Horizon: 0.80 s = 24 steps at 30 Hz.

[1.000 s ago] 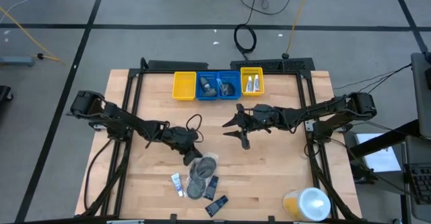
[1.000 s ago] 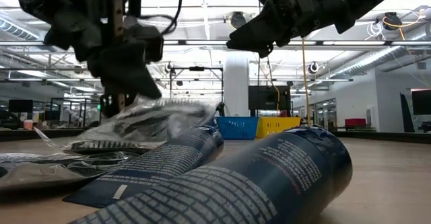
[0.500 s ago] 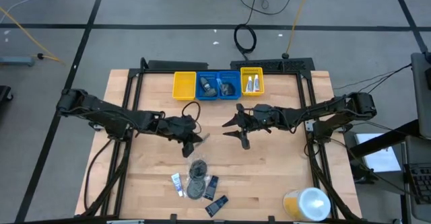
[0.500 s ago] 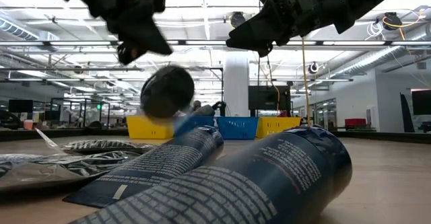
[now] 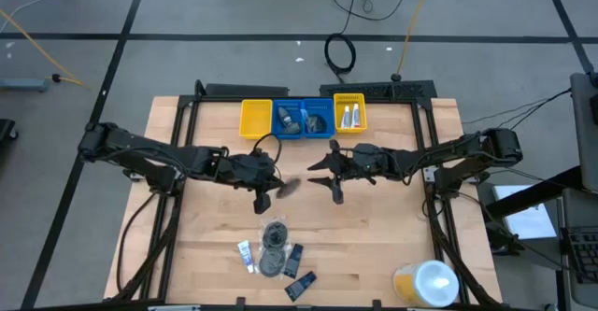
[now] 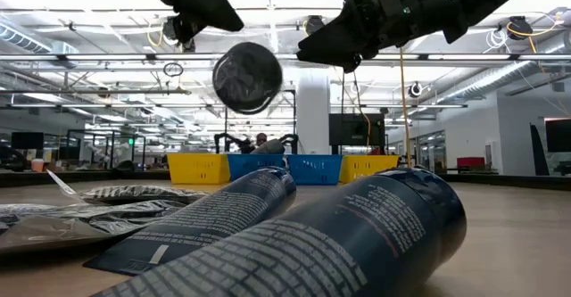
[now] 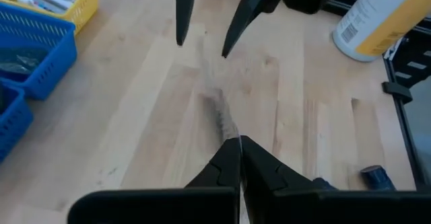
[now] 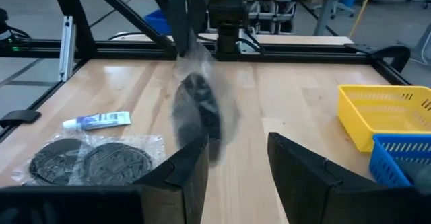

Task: Pick & Place Travel size toiletries
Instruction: Put the black hairbrush into the right blue bin

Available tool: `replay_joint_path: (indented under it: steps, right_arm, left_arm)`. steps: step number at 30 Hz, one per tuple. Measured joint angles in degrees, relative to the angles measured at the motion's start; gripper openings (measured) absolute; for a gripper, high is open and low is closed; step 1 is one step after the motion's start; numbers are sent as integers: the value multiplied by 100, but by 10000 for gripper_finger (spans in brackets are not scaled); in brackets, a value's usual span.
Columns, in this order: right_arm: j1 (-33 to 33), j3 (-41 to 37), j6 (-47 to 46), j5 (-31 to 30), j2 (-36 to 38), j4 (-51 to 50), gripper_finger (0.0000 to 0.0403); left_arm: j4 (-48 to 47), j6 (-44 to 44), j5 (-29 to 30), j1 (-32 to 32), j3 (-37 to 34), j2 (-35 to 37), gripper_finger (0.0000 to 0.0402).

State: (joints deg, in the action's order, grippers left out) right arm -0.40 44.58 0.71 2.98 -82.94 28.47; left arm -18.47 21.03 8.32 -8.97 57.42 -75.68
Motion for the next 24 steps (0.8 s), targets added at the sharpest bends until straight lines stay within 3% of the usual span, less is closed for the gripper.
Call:
replay_joint_path:
  steps: [13, 24]
  right_arm:
    - [2, 0, 0, 2, 0, 16, 144]
    - [2, 0, 0, 4, 0, 63, 144]
  left_arm:
    - [106, -189, 122, 33, 23, 0, 0]
    - [728, -585, 76, 116, 23, 0, 0]
